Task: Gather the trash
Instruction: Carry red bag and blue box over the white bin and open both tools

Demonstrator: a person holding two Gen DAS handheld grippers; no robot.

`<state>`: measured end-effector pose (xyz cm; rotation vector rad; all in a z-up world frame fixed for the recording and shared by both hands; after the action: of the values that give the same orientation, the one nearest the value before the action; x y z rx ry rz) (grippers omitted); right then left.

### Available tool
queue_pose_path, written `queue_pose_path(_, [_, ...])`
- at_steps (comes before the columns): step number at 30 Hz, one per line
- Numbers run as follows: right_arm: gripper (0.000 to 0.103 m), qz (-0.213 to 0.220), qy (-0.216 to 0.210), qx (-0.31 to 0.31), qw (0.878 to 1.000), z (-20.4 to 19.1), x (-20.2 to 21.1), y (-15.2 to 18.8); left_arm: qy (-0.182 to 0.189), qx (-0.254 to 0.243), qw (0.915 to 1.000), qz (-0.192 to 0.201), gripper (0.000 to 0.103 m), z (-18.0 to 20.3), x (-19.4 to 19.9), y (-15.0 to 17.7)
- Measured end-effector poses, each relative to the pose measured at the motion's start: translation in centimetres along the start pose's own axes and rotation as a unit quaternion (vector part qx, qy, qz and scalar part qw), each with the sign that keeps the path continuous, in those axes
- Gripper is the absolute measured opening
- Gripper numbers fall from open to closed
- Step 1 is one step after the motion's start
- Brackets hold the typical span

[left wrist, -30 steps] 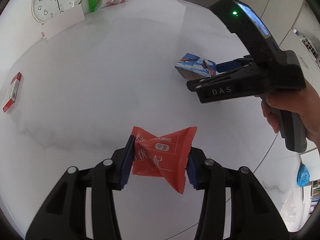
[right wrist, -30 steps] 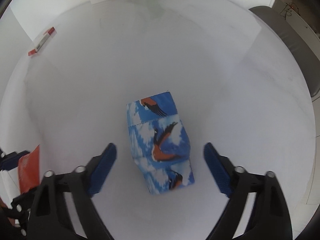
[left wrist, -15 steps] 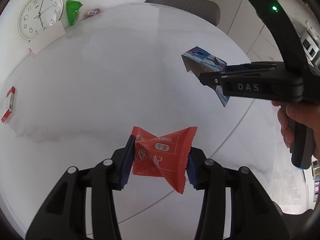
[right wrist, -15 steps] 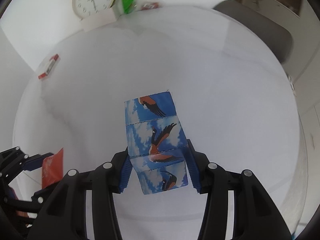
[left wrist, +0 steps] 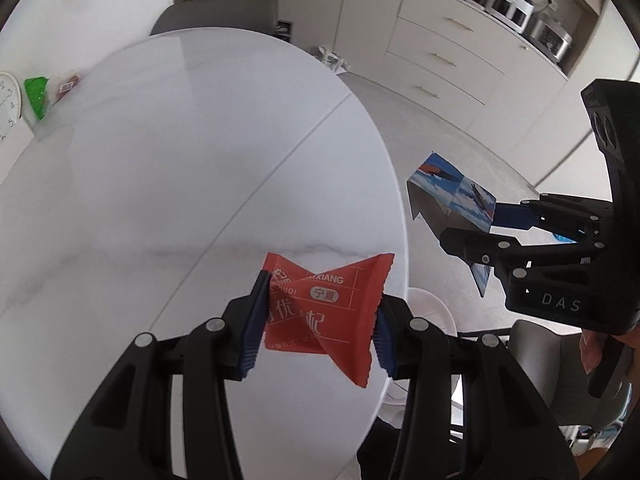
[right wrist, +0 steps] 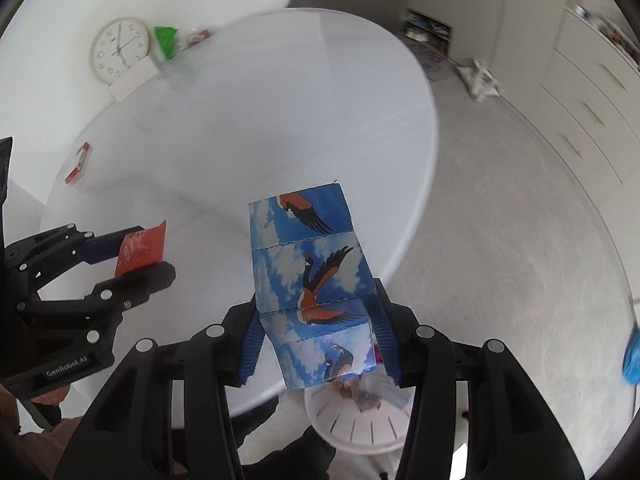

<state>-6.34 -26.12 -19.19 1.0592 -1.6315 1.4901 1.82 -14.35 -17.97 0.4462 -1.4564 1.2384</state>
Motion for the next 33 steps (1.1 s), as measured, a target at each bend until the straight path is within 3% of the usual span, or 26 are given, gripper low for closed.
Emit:
queue_pose_path(5, [0.049, 0.005, 0.012, -0.04, 0.999, 1.9, 2.0, 4.3, 0.015, -0.035, 0.9993, -0.004, 0.045, 4.1, 0.5, 1.6])
queue_pose_path(10, [0.049, -0.005, 0.019, -0.068, 0.997, 3.6, 1.9, 8.2, 0.011, -0.057, 0.9983, -0.005, 0.045, 5.8, 0.9, 2.3])
queue_pose_path(16, [0.051, -0.051, 0.013, -0.101, 0.993, 5.7, -3.9, 13.4, 0.004, -0.07, 0.9974, -0.018, 0.045, 7.1, 0.2, 3.2])
queue_pose_path(17, [0.055, -0.063, 0.014, -0.109, 0.992, 6.1, -5.3, 14.2, 0.004, -0.073, 0.9971, -0.022, 0.045, 7.4, -0.1, 3.4])
queue_pose_path(20, [0.081, -0.091, 0.023, -0.125, 0.988, 7.1, -7.6, 16.3, 0.001, -0.079, 0.9963, -0.033, 0.045, 8.5, -0.9, 4.3])
queue_pose_path(25, [0.091, -0.093, 0.036, -0.139, 0.985, 8.6, -7.1, 17.5, 0.001, -0.088, 0.9948, -0.052, 0.045, 10.0, -2.4, 5.0])
queue_pose_path(33, [0.096, -0.068, 0.065, -0.148, 0.984, 12.3, -2.1, 18.5, 0.014, -0.103, 0.9918, -0.074, 0.045, 13.6, -4.8, 5.8])
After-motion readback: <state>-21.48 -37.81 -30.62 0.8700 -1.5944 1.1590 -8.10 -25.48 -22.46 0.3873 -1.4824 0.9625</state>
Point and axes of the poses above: each gripper's, at about its wrist camera, not at the fingertips, and x roughly against the way its jaws point, z to its right, y to its underside, the point moved 3 cm from there along -x, roughly the way its jaws point, and after that the axes turned 7 degrees about x, right-handed, at the moved point
